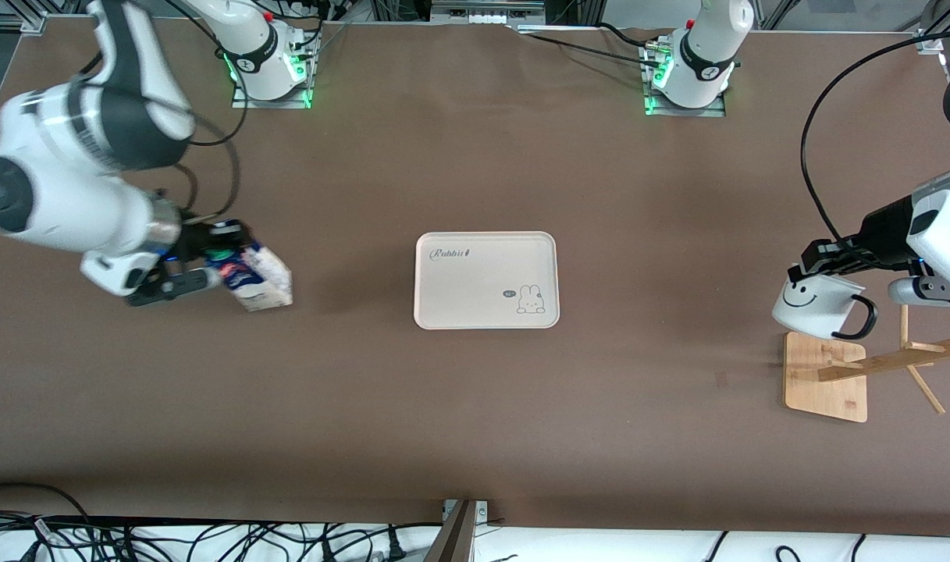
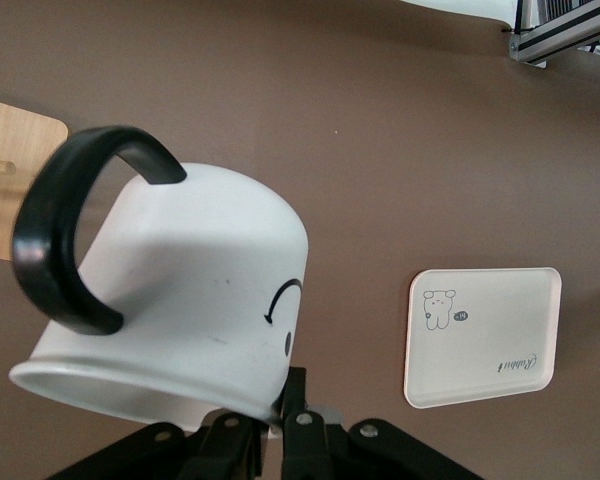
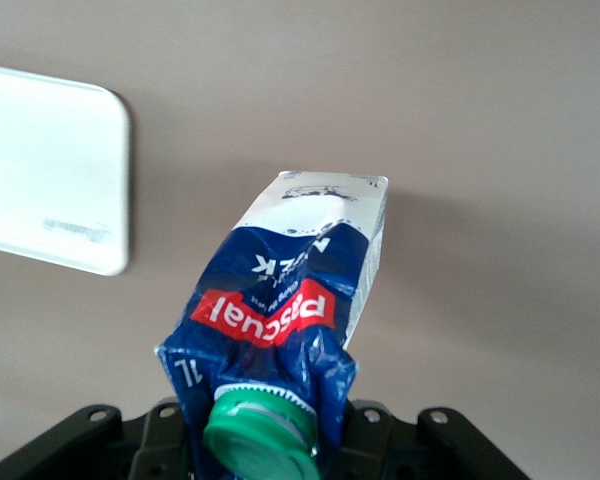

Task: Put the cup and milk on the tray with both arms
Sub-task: 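Lift the carton with the right gripper while the left gripper lifts the mug, then carry the carton onto the tray with the right gripper while the left carries the mug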

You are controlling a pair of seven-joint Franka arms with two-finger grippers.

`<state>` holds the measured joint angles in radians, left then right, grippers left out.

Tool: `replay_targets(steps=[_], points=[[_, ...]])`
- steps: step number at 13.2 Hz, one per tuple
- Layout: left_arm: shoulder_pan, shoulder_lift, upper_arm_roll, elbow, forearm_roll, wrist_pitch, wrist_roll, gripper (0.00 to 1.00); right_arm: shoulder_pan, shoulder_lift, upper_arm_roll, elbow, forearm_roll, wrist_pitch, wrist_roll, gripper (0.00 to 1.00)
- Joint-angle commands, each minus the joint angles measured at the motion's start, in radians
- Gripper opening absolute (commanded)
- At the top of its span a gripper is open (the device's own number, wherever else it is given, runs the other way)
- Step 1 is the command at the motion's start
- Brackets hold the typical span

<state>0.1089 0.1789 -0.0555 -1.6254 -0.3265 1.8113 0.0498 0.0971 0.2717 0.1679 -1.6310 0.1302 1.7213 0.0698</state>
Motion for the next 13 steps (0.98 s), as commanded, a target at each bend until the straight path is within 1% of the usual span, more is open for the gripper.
replay_targets(steps=[1, 2, 4, 9, 11, 13], points=[[-0.005, 0.017, 0.002, 0.038, 0.021, -0.046, 0.016, 0.00, 0.074, 0.014, 0.030, 0.019, 0.012, 0.041, 0.187, 0.33], [-0.006, 0.017, 0.002, 0.050, 0.046, -0.059, 0.015, 0.00, 0.111, 0.020, 0.030, 0.019, 0.012, 0.049, 0.215, 0.33], [-0.041, 0.017, 0.003, 0.077, 0.124, -0.076, 0.012, 0.00, 0.156, 0.029, 0.030, 0.019, 0.028, 0.072, 0.257, 0.33], [-0.080, 0.021, 0.003, 0.127, 0.216, -0.180, 0.008, 0.00, 0.271, 0.060, 0.030, 0.019, 0.039, 0.119, 0.353, 0.33], [-0.083, 0.021, 0.003, 0.128, 0.222, -0.248, 0.005, 0.00, 0.329, 0.086, 0.030, 0.017, 0.037, 0.179, 0.476, 0.33], [-0.083, 0.021, 0.002, 0.127, 0.222, -0.315, -0.013, 0.00, 0.366, 0.122, 0.030, 0.019, 0.037, 0.263, 0.553, 0.33]])
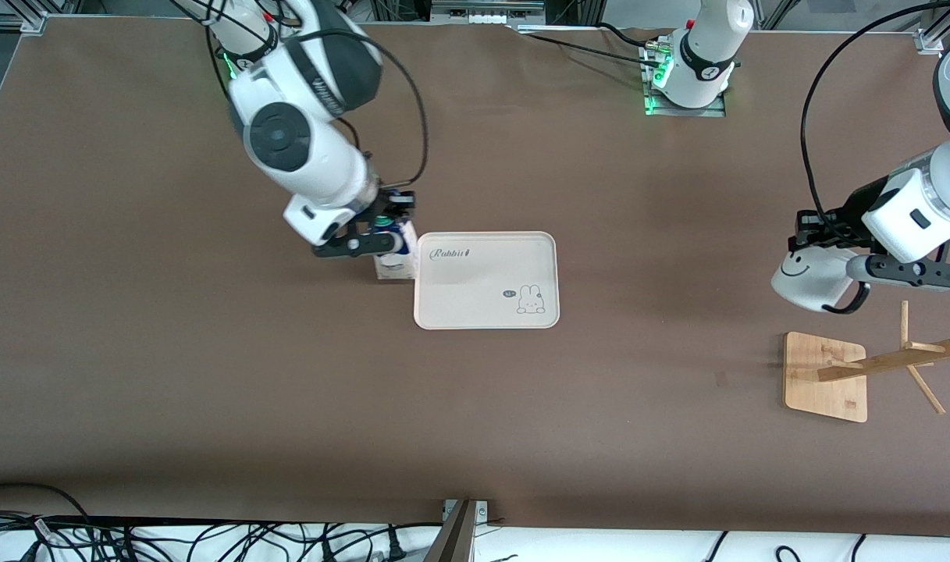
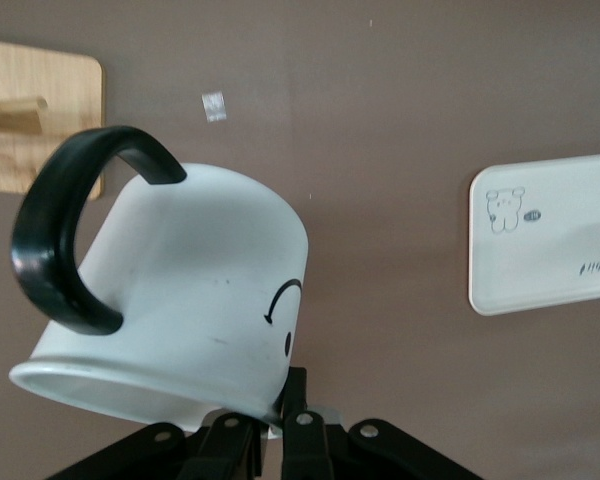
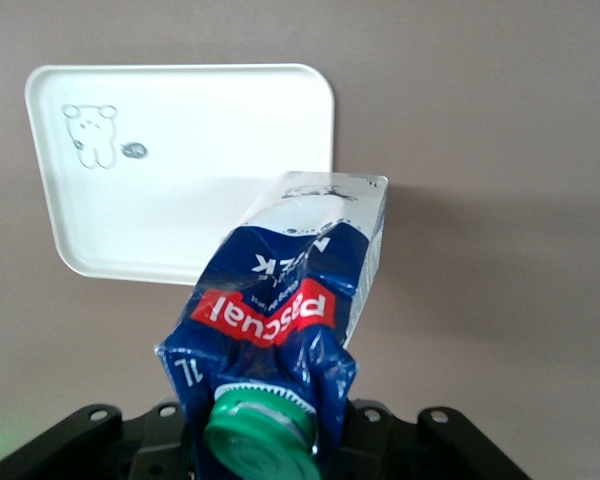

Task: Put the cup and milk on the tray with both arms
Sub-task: 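Carry the carton onto the tray with the right gripper while the left carries the mug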

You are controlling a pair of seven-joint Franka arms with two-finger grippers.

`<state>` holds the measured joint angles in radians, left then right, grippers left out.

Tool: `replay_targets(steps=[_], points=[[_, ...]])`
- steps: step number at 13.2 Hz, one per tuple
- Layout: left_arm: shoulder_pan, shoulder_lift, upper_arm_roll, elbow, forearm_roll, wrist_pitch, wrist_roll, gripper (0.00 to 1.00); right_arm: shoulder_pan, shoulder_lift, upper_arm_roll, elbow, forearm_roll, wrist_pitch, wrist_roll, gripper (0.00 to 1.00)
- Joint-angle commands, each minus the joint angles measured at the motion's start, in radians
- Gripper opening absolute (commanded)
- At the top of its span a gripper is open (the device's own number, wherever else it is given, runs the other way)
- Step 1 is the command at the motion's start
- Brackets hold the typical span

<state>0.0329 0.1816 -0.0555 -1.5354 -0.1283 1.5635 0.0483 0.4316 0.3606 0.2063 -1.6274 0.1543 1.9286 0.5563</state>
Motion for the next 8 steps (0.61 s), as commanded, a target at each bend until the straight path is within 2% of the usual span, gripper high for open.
replay_targets(steps=[1, 5, 8], points=[[-0.008, 0.018, 0.002, 0.037, 0.024, -0.094, -0.030, 0.00, 0.042, 0.052, -0.008, 0.015, 0.013, 0.093, 0.088, 0.33], [-0.025, 0.018, 0.002, 0.034, 0.024, -0.148, -0.031, 0.00, 0.067, 0.096, -0.008, 0.015, 0.013, 0.153, 0.129, 0.33], [-0.042, 0.021, -0.017, 0.032, 0.027, -0.244, -0.025, 0.00, 0.068, 0.124, -0.010, 0.017, 0.011, 0.194, 0.111, 0.33]])
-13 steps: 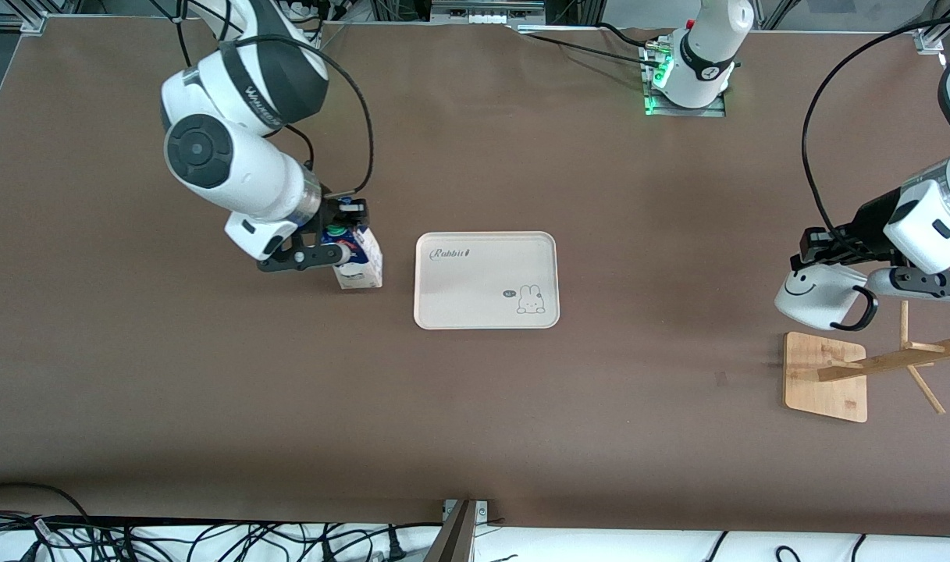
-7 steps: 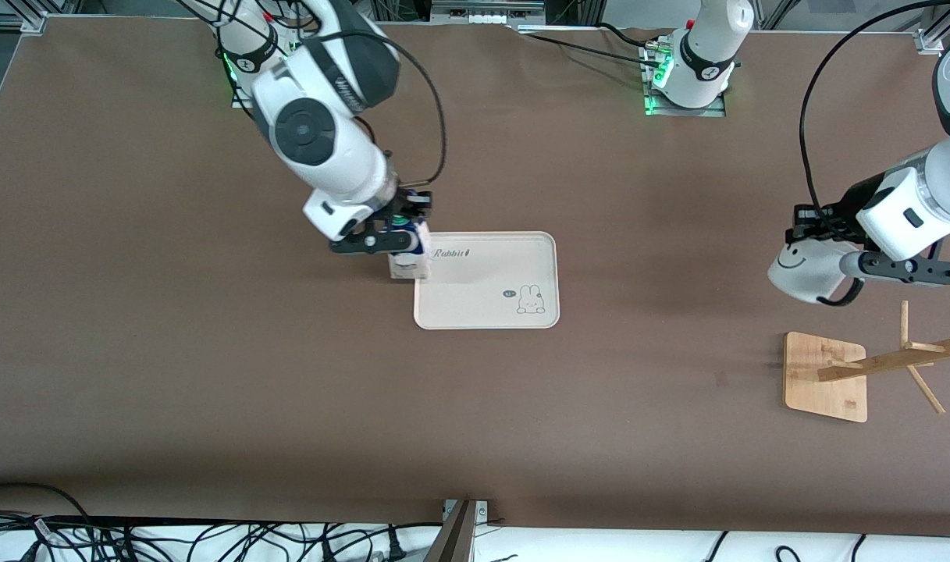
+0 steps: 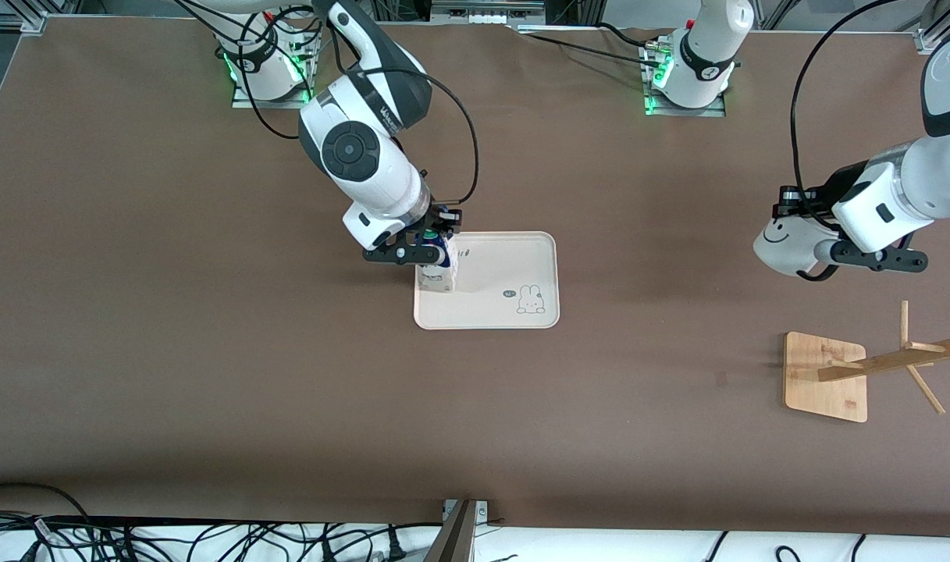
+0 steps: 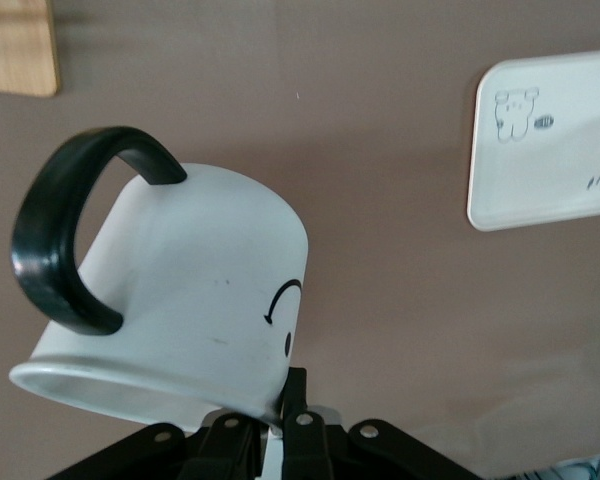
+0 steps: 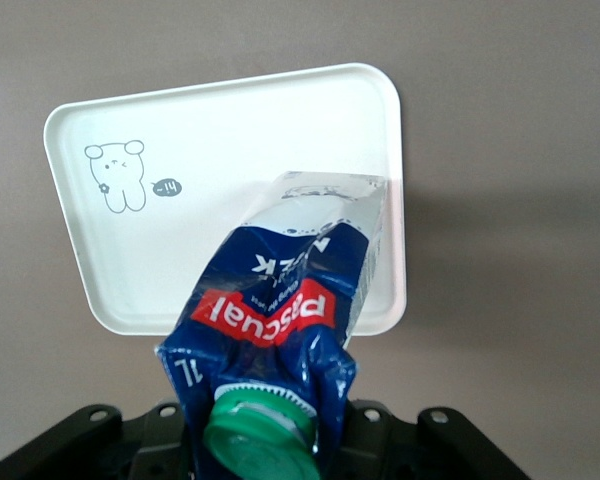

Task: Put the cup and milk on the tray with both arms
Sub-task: 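Carry the carton onto the tray with the right gripper while the left carries the mug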

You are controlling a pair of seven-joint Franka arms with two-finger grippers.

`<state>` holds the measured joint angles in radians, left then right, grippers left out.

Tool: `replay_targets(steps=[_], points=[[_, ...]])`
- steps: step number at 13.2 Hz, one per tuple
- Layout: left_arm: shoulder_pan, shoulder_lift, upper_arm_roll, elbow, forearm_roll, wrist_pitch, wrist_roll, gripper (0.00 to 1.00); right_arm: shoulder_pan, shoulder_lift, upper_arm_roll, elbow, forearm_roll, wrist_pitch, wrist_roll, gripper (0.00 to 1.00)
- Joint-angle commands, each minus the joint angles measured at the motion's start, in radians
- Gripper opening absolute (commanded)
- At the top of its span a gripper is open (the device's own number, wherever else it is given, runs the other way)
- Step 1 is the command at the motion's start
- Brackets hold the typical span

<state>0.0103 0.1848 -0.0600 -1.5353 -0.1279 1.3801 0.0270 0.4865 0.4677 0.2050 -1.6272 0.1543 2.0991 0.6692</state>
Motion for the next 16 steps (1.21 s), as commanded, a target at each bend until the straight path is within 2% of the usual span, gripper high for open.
replay_targets(steps=[1, 4, 7, 8, 9, 10, 14, 16], points=[[-0.024, 0.034, -0.012, 0.034, 0.025, -0.065, -0.013, 0.00, 0.014, 0.023, -0.007, 0.023, 0.010, 0.030, -0.023, 0.33], [-0.032, 0.094, -0.014, 0.034, 0.024, -0.059, -0.054, 0.00, 0.023, 0.048, -0.007, 0.029, 0.010, 0.021, -0.100, 0.33], [-0.116, 0.142, -0.014, 0.040, 0.022, -0.058, -0.153, 0.00, 0.037, 0.063, -0.009, 0.029, 0.007, 0.019, -0.112, 0.34], [-0.131, 0.157, -0.014, 0.046, 0.021, -0.058, -0.162, 0.00, 0.037, 0.066, -0.009, 0.029, 0.007, 0.019, -0.121, 0.39], [-0.136, 0.172, -0.014, 0.072, 0.021, -0.058, -0.168, 0.00, 0.035, 0.074, -0.009, 0.029, 0.010, 0.019, -0.120, 0.74], [-0.138, 0.188, -0.014, 0.093, 0.016, -0.059, -0.174, 0.00, 0.035, 0.077, -0.007, 0.029, 0.008, 0.021, -0.117, 1.00], [-0.231, 0.226, -0.014, 0.116, 0.002, -0.056, -0.286, 0.00, 0.034, 0.065, -0.009, 0.046, 0.002, 0.013, -0.117, 1.00], [-0.254, 0.257, -0.014, 0.164, 0.002, -0.055, -0.291, 0.00, 0.034, 0.036, -0.012, 0.081, 0.002, -0.078, -0.111, 1.00]])
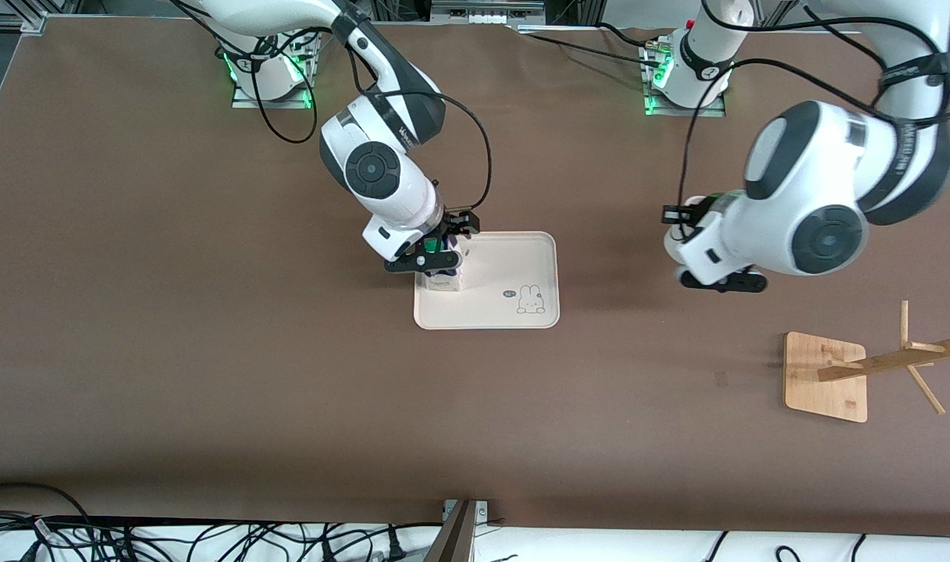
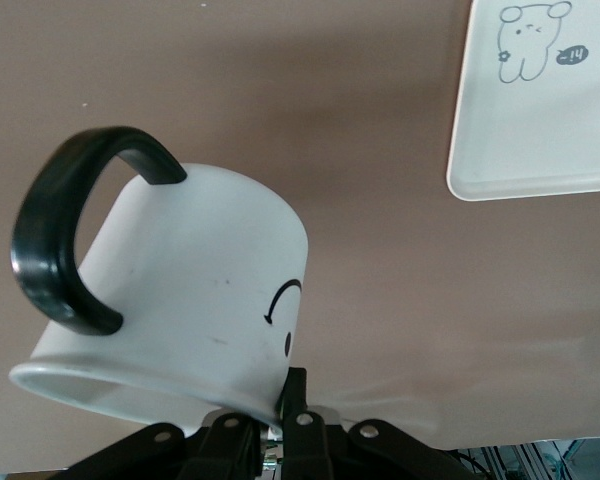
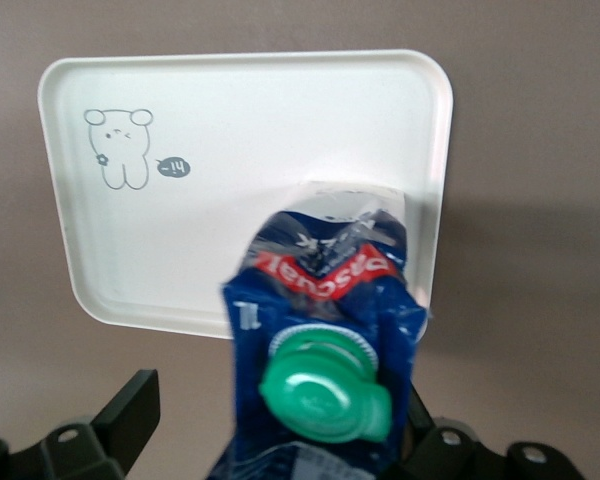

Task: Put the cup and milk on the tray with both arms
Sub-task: 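Carry the carton onto the tray with the right gripper while the left carries the mug, then lower the carton and mug onto the tray and open both grippers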

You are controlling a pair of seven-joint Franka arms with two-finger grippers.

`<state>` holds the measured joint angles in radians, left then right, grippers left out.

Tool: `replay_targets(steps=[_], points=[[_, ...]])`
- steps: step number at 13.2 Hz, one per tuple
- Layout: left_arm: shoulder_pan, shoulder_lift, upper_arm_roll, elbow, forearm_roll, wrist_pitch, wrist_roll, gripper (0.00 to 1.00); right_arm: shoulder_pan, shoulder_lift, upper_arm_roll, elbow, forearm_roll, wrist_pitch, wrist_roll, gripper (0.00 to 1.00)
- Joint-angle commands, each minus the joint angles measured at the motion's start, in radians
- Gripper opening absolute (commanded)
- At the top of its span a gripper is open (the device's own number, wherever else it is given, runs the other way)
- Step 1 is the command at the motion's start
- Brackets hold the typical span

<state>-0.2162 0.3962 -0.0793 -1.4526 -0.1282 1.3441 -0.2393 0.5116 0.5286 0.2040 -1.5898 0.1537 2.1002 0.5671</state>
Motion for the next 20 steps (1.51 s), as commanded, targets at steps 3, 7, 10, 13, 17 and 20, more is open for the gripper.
replay_targets(steps=[3, 7, 10, 13, 17, 20], points=[[-0.032, 0.058, 0.006, 0.086, -0.030, -0.017, -0.034, 0.00, 0.005, -0.087, -0.034, 0.123, -0.002, -0.285, -0.004, 1.00], [-0.097, 0.140, 0.006, 0.165, -0.113, -0.004, -0.159, 0.00, -0.001, -0.157, -0.168, 0.310, 0.004, -0.532, -0.021, 1.00], [-0.144, 0.199, 0.006, 0.175, -0.200, 0.143, -0.183, 0.00, -0.054, -0.150, -0.192, 0.462, 0.004, -0.615, -0.021, 1.00], [-0.234, 0.263, 0.007, 0.169, -0.202, 0.257, -0.190, 0.00, -0.102, -0.154, -0.195, 0.470, 0.001, -0.626, -0.019, 1.00], [-0.311, 0.317, 0.009, 0.164, -0.196, 0.305, -0.238, 0.00, -0.191, -0.205, -0.215, 0.467, -0.042, -0.704, -0.062, 1.00], [-0.322, 0.374, 0.007, 0.167, -0.200, 0.384, -0.242, 0.00, -0.332, -0.254, -0.202, 0.389, -0.040, -0.707, -0.152, 1.00]])
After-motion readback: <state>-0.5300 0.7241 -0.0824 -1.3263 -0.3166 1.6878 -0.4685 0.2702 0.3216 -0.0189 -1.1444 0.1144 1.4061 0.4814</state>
